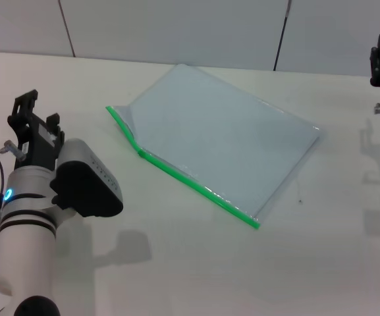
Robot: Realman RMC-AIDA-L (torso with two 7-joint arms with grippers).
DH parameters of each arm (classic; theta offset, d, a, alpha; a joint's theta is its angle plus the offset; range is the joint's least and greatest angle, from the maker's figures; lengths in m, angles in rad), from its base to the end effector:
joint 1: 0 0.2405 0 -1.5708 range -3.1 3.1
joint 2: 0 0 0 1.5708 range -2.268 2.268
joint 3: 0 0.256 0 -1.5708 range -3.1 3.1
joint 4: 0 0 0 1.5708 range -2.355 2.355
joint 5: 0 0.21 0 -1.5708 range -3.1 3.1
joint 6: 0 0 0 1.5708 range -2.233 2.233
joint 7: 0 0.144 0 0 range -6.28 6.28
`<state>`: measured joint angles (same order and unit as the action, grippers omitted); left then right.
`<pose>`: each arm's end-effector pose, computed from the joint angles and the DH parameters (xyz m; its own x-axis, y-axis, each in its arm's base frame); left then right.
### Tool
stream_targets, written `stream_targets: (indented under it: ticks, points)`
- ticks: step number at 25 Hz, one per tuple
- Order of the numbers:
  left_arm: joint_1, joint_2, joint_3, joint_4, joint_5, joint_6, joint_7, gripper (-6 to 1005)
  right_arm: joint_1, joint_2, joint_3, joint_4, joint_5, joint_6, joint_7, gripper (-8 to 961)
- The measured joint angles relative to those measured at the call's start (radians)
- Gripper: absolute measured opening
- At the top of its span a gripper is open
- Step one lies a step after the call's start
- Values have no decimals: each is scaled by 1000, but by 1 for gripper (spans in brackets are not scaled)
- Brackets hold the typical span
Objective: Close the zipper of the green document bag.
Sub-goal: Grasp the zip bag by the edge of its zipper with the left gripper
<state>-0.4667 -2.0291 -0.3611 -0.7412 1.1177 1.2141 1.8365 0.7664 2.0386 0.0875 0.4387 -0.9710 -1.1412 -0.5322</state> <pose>-0.2868 0.3238 -0.0478 0.8828 0.2419 -0.4026 -0.4115 -0.0148 -0.9113 0.2520 0.3978 -0.0334 0.8485 0.0277 -0.5285 -0.5292 0.0369 -0.8477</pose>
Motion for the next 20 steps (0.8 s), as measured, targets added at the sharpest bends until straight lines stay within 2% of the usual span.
stream_targets:
  ticks: [12,20]
  points:
    - [-9,2,-2,16,8,-75,195,601,-2,0,-5,0,0,5,0,527]
    - [-50,10,-11,89,8,-116,206,602,-3,0,-1,0,0,26,0,527]
